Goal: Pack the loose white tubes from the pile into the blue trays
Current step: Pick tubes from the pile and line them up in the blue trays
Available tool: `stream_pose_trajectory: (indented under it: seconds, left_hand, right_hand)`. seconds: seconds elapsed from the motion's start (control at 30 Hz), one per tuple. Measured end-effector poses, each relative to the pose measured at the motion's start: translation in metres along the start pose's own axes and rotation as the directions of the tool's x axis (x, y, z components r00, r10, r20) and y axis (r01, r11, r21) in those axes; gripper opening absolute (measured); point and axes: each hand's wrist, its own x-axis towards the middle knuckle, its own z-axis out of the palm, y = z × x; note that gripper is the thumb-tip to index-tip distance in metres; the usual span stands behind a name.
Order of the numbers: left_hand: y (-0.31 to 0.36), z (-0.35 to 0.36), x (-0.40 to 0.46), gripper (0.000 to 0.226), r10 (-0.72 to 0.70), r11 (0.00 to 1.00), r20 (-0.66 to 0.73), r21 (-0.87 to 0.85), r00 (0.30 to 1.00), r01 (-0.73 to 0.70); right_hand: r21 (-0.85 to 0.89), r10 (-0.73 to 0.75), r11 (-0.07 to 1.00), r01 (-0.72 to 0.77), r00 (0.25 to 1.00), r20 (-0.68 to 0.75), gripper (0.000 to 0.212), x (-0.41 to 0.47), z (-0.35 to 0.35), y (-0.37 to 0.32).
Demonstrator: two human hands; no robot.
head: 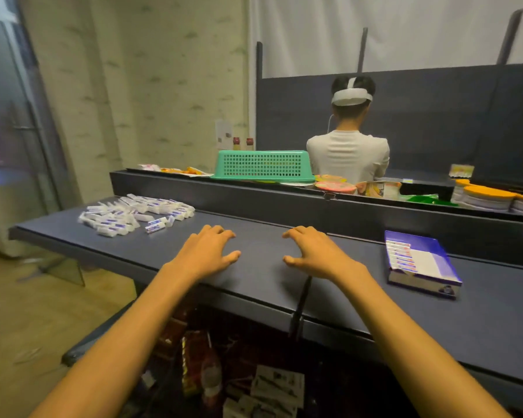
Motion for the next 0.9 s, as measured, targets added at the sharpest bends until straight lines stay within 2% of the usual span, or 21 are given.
stream_pose_trajectory:
  seconds: [0.23,0.4,0.57,0.9]
  left_hand:
    - [-0.14,-0.003,-0.056,0.057,-0.042,0.999,0.001,-0.02,0.999,0.042]
    - [-0.222,-0.008,-0.077,0.058,-0.096,0.995,-0.006,-0.037,0.995,0.095]
    - [-0.287,-0.003,-0.075,0.057,-0.139,0.989,-0.015,-0.053,0.99,0.138]
    - [-0.388,0.024,-0.009,0.054,-0.105,0.991,-0.036,-0.081,0.994,0.102]
  right_hand:
    - [0.035,-0.06,0.998,0.06,0.998,-0.018,0.058,0.064,0.026,-0.134]
    - [0.029,-0.087,0.996,0.087,0.996,-0.002,0.058,0.11,0.034,-0.204]
    - [0.032,-0.092,0.995,0.092,0.996,-0.005,0.057,0.16,0.047,-0.242]
    - [0.106,-0.063,0.992,0.068,0.997,-0.043,0.055,0.273,0.093,-0.272]
